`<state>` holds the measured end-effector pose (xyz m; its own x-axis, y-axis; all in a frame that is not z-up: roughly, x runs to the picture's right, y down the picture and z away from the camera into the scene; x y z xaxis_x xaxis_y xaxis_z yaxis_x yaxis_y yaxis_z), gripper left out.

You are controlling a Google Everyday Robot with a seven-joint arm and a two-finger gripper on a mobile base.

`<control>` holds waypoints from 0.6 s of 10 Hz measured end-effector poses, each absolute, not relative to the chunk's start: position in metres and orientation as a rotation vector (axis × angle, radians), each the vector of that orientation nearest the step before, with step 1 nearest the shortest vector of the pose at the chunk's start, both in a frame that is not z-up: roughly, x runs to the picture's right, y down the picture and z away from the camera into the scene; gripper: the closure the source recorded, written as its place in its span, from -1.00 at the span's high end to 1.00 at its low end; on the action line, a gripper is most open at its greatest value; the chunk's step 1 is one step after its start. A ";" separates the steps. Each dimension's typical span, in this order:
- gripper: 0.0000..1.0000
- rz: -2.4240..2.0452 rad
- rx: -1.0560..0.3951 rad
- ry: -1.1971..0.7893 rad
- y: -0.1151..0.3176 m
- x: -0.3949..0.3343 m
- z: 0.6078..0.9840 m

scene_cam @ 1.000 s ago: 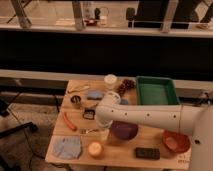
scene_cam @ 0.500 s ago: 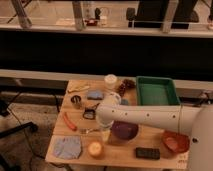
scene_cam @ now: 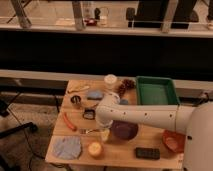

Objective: Place fork in plastic cup

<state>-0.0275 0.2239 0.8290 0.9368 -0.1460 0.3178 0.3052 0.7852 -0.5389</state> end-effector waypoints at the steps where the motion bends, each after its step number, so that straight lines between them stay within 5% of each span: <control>1: 0.57 -0.245 -0.624 -0.267 0.224 -0.028 0.830; 6: 0.34 -0.238 -0.623 -0.257 0.220 -0.025 0.833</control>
